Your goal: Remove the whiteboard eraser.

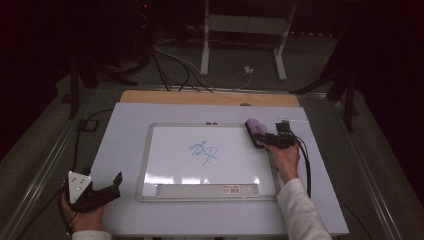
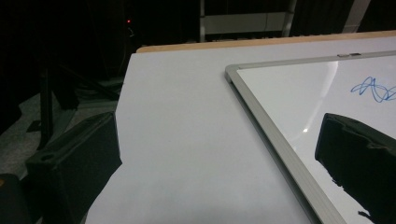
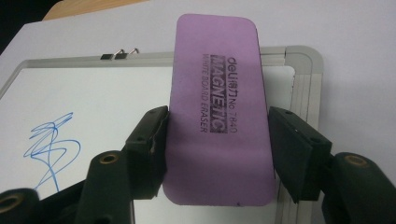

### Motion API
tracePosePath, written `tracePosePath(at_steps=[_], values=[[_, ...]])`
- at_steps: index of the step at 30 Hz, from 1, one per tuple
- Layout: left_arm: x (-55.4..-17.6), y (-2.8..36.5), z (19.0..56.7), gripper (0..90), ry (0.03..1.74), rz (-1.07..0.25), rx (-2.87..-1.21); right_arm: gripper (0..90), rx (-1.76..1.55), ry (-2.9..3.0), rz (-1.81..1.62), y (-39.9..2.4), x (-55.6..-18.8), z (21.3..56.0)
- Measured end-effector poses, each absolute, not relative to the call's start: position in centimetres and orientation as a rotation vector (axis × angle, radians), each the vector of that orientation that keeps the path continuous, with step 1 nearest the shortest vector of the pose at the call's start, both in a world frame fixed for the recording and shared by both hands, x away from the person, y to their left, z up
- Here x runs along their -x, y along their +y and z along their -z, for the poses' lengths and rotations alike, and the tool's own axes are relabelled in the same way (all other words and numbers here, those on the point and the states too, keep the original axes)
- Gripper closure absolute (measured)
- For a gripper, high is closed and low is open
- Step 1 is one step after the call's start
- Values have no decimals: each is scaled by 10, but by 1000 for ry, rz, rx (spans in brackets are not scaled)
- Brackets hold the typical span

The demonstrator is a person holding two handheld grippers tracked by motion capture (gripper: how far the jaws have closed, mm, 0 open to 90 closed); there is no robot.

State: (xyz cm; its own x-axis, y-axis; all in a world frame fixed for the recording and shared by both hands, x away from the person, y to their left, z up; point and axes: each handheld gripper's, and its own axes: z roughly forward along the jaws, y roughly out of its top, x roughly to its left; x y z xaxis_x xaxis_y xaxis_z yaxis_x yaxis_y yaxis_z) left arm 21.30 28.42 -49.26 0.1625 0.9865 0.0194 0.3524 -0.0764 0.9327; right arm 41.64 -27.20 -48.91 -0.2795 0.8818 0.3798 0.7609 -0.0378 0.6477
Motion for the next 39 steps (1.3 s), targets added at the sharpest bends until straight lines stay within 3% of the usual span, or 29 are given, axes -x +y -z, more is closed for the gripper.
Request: tracePosePath(at_steps=[39], values=[[-213,284,493,9,1326,-931,-1583,412,-1676,2062,-1272,-262,-411,463]])
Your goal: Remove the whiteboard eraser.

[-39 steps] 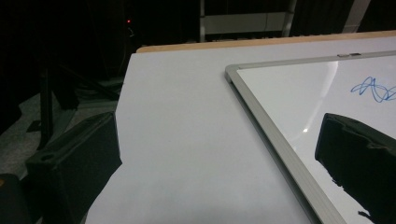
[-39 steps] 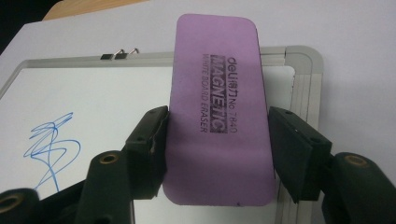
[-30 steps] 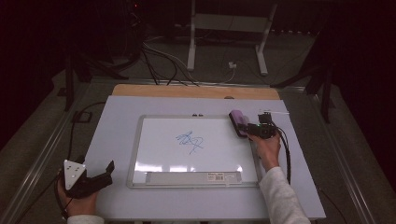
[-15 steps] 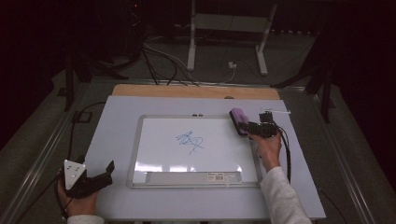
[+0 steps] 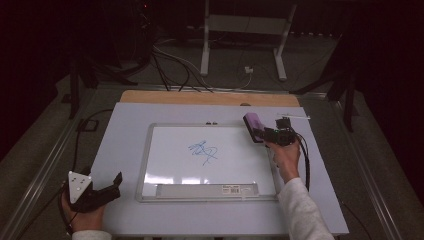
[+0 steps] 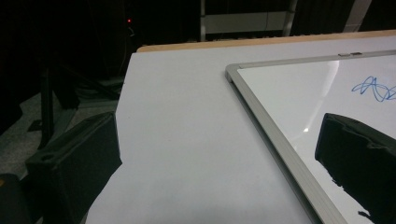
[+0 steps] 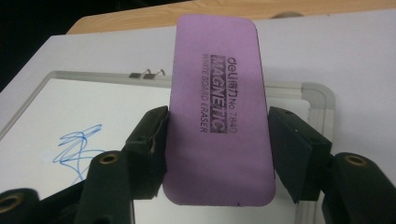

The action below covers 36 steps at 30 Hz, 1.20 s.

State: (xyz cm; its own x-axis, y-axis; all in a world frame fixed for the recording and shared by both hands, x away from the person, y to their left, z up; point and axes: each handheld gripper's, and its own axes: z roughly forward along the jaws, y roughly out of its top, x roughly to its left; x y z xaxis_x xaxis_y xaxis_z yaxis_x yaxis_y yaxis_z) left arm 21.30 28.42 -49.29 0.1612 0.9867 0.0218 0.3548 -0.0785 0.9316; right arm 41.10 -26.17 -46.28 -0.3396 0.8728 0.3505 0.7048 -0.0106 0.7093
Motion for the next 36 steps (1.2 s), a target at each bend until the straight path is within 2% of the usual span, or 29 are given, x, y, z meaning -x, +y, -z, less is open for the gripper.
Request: tracePosePath(at_steps=[36], values=[[-211,285,492,8,1327,-943,-1573,412,-1551,2116,-1301,-219,-411,440]])
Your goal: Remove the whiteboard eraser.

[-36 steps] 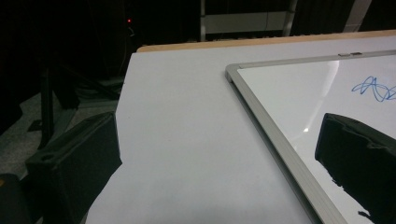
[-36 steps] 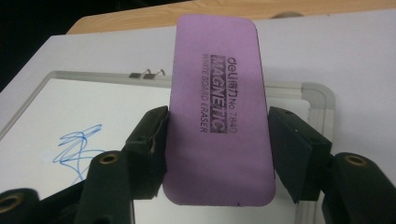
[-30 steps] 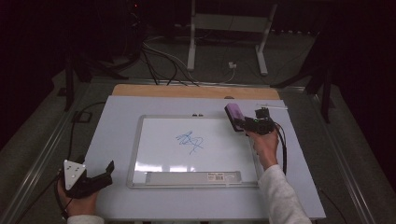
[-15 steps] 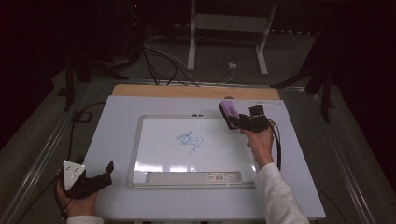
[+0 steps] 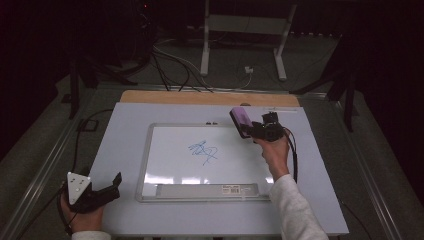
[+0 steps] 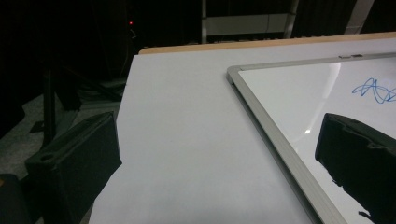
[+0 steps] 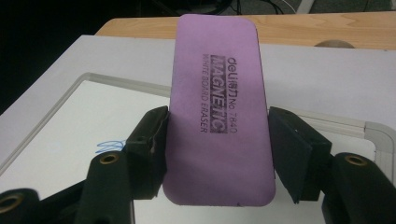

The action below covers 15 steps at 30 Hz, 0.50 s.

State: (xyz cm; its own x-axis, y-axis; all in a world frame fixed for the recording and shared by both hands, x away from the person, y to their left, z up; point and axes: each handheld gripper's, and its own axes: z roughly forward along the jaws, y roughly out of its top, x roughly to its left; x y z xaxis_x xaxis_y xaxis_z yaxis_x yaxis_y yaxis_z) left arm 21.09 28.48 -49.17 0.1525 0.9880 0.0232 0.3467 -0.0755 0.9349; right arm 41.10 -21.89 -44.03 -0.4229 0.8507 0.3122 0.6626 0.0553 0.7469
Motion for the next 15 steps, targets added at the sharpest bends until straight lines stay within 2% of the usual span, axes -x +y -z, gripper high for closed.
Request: tracePosePath(at_steps=[15], values=[[-211,285,492,8,1329,-939,-1572,412,-1520,2141,-1326,-206,-408,439]])
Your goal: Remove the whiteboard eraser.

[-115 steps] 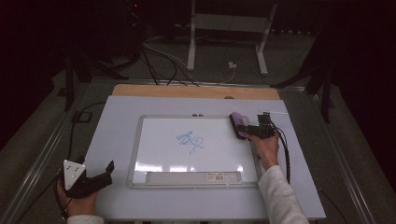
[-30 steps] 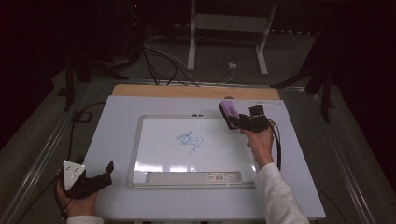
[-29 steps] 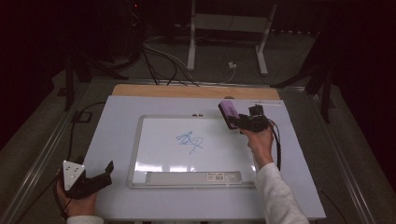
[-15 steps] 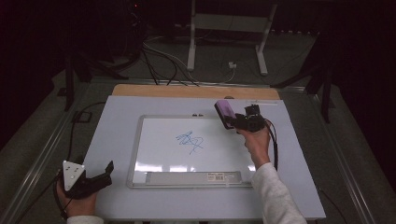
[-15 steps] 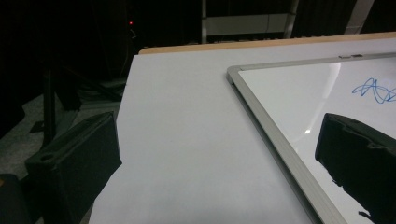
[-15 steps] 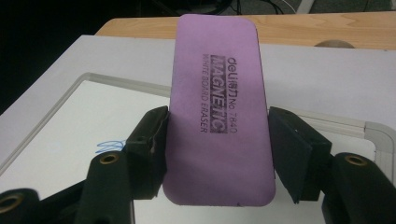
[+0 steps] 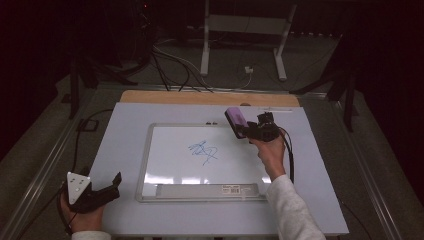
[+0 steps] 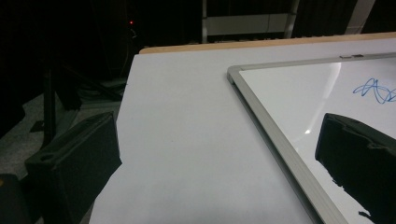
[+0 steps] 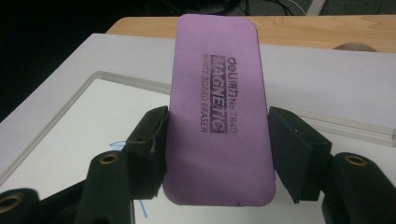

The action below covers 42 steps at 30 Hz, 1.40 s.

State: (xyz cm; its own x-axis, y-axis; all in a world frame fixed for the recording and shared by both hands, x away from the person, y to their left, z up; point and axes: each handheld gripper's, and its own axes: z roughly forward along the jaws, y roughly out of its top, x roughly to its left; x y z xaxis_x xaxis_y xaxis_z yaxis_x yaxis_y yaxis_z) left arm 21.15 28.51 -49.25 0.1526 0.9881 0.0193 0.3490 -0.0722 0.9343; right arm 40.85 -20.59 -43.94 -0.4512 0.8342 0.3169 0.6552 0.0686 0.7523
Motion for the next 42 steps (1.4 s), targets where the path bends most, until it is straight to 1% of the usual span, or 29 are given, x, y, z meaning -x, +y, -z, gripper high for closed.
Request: tracePosePath(at_steps=[42], values=[[-213,286,493,8,1337,-936,-1570,412,-1385,2269,-1300,-163,-398,445]])
